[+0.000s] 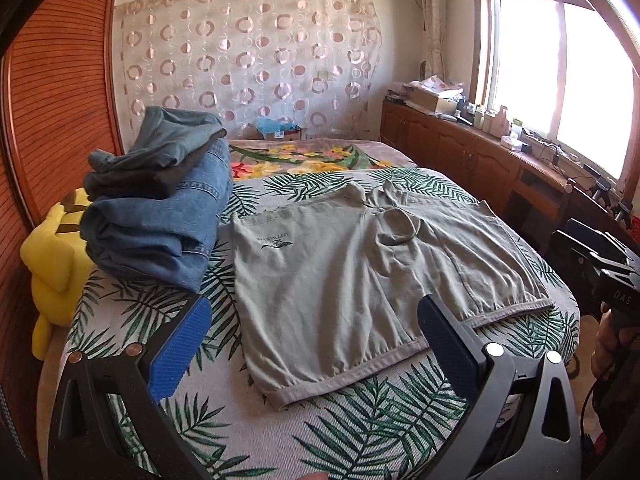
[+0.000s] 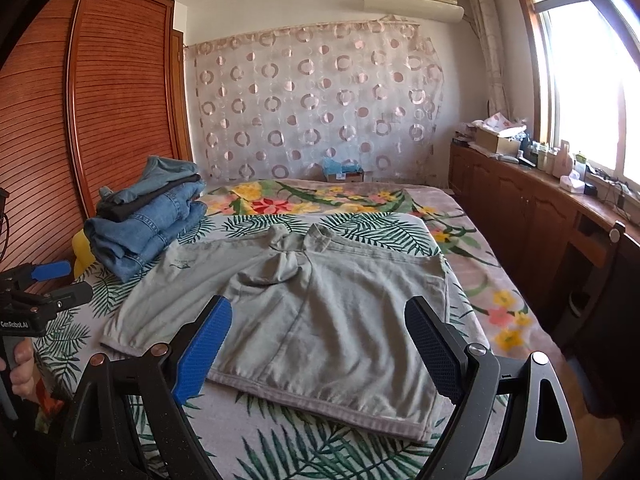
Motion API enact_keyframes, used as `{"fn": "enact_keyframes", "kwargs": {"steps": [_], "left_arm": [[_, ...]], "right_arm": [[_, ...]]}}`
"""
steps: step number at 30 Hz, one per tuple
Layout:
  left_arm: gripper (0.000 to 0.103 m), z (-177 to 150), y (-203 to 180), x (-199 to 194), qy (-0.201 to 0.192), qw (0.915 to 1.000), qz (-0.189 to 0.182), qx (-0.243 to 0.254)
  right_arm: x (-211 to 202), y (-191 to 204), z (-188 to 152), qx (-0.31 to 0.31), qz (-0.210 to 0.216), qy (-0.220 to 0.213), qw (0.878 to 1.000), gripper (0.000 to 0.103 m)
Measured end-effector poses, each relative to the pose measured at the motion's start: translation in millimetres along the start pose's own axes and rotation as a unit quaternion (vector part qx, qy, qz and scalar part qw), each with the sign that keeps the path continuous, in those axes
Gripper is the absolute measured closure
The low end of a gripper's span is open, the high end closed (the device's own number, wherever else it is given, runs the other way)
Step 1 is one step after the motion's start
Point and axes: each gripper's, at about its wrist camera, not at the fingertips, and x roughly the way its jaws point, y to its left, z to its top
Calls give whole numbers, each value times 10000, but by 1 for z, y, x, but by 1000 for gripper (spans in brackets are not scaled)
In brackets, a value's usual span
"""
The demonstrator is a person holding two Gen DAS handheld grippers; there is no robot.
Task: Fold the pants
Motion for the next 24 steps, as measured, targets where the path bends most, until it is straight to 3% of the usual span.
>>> {"fn": "enact_keyframes", "kwargs": {"steps": [8,16,24], "left_arm": [[0,9,-2,29,48,9996,-244,143],[0,9,-6,44,161,9991,-277,278],[0,4,-7,56,352,9984,-357,275]], "right_arm": [[27,-31,13,-110,-280,328,9990,29],[55,-40,31,-31,-238,675,9974,44],[100,-66,44,195,-243,1384,9899,65]]}}
